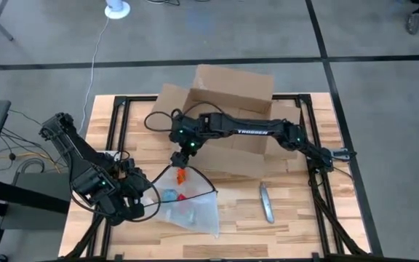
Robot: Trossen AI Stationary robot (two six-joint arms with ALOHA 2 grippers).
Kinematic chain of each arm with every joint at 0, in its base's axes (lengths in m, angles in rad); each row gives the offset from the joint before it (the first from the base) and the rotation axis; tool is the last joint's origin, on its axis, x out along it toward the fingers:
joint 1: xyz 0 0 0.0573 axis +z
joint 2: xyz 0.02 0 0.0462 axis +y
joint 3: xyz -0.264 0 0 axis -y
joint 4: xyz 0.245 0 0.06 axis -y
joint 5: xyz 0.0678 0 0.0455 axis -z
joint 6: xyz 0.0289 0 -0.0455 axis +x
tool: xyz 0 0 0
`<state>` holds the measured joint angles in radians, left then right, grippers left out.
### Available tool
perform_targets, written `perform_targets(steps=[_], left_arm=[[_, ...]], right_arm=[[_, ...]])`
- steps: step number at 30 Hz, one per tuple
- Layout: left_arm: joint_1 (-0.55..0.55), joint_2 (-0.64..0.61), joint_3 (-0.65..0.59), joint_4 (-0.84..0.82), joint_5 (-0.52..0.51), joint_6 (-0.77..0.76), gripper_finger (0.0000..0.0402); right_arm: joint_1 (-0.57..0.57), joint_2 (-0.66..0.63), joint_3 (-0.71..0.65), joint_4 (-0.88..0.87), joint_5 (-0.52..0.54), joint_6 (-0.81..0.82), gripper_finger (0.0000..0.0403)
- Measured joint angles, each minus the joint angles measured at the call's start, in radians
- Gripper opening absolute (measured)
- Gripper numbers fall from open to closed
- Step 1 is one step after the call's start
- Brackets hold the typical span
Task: Unpack boxes
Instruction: Close the transparent zip bag
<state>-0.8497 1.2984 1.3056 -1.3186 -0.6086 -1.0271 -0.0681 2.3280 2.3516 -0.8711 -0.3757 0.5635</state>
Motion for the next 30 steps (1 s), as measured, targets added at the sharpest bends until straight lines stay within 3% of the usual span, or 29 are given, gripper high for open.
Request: perform_targets(steps=[5, 8, 17, 20, 26, 30], left_arm=[[0.000, 0.000, 0.000, 0.000, 0.000, 0.001, 0.0000], [0.000, 0.000, 0.000, -0.001, 0.000, 0.001, 0.0000], [0.000, 0.000, 0.000, 0.000, 0.004, 0.005, 0.0000], [0.000, 0.000, 0.000, 0.000, 0.011, -0.007, 0.0000], [0.000, 0.000, 0.000, 0.000, 0.017, -0.014, 0.0000], [0.000, 0.000, 0.000, -0.001, 0.018, -0.016, 0.0000]], right_arm=[[0.002, 0.002, 0.000, -0.004, 0.000, 0.002, 0.0249], [0.002, -0.001, 0.000, -0.002, 0.004, -0.084, 0.0249], [0.011, -0.013, 0.002, -0.027, 0.010, -0.663, 0.0249], [0.021, -0.012, 0.002, -0.024, 0.033, -0.786, 0.0249], [0.028, -0.002, 0.002, 0.020, 0.147, -0.878, 0.0249], [0.027, 0.001, -0.021, 0.064, 0.153, -0.879, 0.0248]])
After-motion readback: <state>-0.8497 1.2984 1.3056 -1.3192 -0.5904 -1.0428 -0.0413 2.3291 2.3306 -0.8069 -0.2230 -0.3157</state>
